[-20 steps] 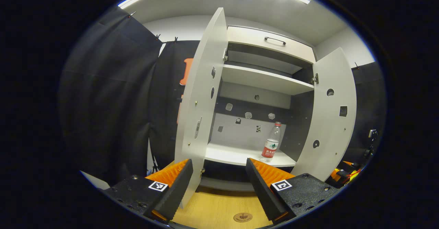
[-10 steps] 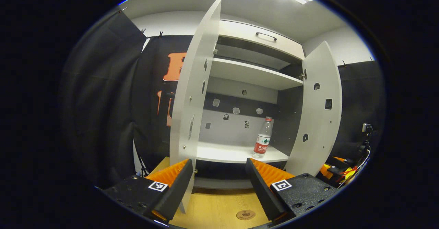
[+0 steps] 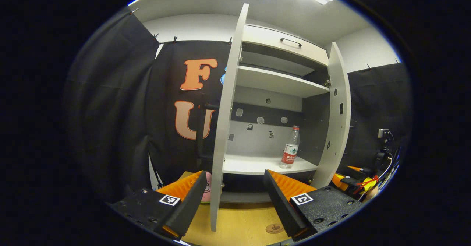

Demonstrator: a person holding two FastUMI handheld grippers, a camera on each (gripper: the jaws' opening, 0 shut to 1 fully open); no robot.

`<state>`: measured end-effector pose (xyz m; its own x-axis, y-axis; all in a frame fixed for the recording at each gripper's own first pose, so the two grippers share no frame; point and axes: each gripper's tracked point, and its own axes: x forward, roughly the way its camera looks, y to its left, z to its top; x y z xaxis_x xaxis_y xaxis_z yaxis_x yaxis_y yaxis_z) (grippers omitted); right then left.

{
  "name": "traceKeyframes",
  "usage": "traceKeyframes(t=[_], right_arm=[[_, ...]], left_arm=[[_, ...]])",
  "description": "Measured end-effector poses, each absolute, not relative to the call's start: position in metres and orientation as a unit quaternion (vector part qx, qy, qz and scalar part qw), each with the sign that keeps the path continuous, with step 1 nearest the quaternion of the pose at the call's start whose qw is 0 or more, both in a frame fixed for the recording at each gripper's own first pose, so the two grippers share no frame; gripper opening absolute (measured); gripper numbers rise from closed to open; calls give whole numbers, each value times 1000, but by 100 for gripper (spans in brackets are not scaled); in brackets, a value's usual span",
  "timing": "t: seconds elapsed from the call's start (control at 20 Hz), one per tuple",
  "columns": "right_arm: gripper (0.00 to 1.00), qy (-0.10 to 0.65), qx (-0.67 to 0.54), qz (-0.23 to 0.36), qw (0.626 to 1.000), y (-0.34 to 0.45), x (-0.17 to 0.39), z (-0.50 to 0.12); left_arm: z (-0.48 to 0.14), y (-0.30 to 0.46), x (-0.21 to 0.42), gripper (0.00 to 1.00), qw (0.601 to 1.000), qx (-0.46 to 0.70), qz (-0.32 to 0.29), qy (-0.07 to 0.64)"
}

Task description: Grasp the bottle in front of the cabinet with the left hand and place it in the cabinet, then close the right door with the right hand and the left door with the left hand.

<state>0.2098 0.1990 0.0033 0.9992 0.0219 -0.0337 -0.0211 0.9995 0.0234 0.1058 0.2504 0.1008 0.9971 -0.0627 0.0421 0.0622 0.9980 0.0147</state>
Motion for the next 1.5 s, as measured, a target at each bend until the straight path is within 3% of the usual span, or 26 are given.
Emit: traceKeyframes(t=[0.3, 0.9, 1.5], right_arm=[[94, 24, 6, 34, 999, 244, 272, 0], [94, 21, -12, 51, 998, 245, 287, 8], [94, 15, -13, 54, 998, 248, 295, 9]], left_arm=[[101, 280, 90, 95, 1000, 1, 6, -25], [71, 338, 75, 95, 996, -16, 90, -6], [53, 336, 89, 94, 996, -27, 82, 14]])
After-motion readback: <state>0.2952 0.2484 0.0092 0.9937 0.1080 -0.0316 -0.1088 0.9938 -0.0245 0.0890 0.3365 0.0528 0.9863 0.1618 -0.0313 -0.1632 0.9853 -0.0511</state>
